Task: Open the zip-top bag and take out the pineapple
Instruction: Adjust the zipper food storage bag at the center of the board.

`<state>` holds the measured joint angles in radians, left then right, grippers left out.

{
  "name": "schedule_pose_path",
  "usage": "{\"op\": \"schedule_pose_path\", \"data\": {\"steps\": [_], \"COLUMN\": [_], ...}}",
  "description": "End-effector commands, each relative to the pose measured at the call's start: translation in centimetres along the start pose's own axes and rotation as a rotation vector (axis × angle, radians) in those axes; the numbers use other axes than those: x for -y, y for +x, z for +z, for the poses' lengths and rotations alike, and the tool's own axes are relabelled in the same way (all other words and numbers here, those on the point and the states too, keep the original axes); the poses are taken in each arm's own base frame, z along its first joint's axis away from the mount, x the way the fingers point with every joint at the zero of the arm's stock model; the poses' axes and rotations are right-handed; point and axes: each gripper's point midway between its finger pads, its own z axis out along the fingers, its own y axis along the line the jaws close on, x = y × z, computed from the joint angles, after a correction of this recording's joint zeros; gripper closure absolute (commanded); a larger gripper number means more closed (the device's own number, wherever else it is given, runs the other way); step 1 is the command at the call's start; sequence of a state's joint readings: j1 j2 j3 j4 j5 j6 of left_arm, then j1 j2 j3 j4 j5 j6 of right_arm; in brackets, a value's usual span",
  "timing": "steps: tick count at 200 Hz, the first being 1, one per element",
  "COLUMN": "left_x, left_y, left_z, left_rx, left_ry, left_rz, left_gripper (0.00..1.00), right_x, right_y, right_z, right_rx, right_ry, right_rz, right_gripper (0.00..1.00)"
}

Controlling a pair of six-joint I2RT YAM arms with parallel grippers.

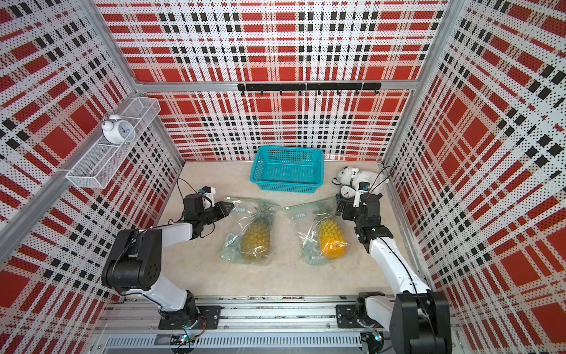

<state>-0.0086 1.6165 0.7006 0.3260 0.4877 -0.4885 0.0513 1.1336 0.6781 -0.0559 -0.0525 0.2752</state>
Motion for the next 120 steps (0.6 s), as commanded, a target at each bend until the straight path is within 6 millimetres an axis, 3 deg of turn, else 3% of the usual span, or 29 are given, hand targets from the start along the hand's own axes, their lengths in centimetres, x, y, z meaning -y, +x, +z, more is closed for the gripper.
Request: {"op": "schedule_pose_path", "data": {"steps": [1,23,55,81,113,120], "left_x": [2.4,4.7,10.7,15.6,19.2,19.7], "left_y": [-2.0,-3.2,-4.8,-5.5,-5.2,-4.9], "left_z": [-0.4,-0.3,-1.5,-3.0,-4.9,-5.2], "left_rx": [0.036,0.051,0.088,0.12,0.138,0.134], "left_ry": [0.038,0.092,0.185,0.249,0.335,0.352], "left_rz": [0.092,0.136,0.263,0.397,0.489,0.51], "left_gripper": [0.99,1.0,1.0,1.0,1.0,1.0], "right_x": [-1.2,-2.7,-6.9,-11.7,-17.2,-18.8], "right_y": [-1.1,-1.4,-2.9,-4.5,-6.1,-5.8], "right_z": [-0.1,-0.1,-0.5,-0.8,-1.7,-2.5], "right_rx": [0.016,0.015,0.027,0.03,0.081,0.106], "right_ry": [-0.04,-0.098,-0.229,-0.394,-0.612,-0.722], "right_rz": [-0.014,-0.045,-0.121,-0.179,-0.288,-0.346], "right_gripper": [0.0,0.0,0.0,0.0,0.01,0.09]}}
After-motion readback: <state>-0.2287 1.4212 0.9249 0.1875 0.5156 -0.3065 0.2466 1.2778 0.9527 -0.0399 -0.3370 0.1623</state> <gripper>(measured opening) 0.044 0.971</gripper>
